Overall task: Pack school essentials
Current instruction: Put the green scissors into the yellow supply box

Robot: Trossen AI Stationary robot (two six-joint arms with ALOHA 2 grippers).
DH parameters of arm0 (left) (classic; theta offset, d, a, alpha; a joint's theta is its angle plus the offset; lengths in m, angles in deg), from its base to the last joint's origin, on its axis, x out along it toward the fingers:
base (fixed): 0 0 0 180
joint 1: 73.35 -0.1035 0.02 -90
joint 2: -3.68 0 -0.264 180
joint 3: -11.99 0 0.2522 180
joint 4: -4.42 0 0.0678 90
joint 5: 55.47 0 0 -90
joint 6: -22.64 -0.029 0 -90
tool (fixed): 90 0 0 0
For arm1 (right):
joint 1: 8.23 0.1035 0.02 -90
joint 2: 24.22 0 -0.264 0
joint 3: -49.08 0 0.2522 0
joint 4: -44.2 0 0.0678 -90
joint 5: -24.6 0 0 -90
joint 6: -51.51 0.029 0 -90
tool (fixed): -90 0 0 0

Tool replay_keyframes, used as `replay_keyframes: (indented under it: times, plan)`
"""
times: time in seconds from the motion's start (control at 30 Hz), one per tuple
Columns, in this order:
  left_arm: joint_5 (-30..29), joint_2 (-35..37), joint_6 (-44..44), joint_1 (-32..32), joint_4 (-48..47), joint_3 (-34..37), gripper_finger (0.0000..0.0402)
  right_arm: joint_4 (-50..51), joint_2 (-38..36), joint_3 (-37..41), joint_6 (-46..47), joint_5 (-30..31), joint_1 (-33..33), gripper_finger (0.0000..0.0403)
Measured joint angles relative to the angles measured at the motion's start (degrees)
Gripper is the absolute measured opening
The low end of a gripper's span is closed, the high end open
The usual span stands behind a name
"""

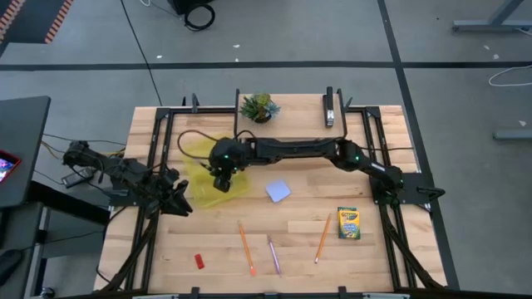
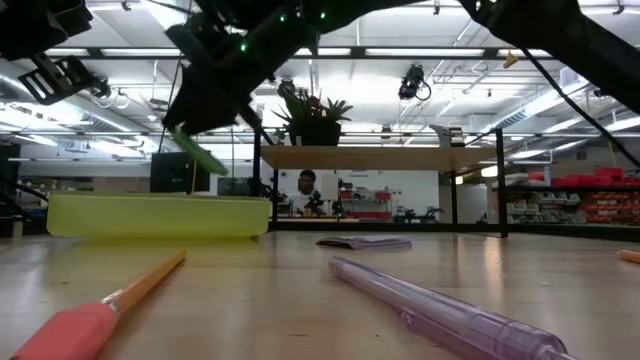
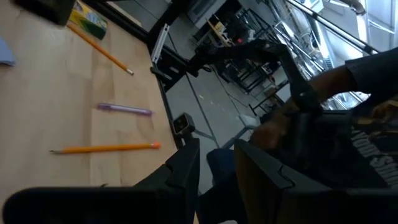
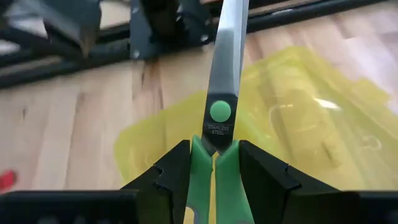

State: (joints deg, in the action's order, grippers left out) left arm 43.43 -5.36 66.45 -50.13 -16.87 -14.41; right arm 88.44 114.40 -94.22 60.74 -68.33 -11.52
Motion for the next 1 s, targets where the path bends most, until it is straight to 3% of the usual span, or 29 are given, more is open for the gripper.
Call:
replay_keyframes:
  times: [0.6, 1.0]
  plan:
    - [-1.3, 0.0, 0.0, 0.1, 0.0, 0.0, 0.0101, -0.4, 0.8, 8.7, -25.9, -3.5, 0.5, 0.0138]
    - [-1.3, 0.0, 0.5, 0.1, 0.0, 0.0, 0.0095, -0.1, 0.8, 11.0, -28.9, -3.8, 0.6, 0.0138]
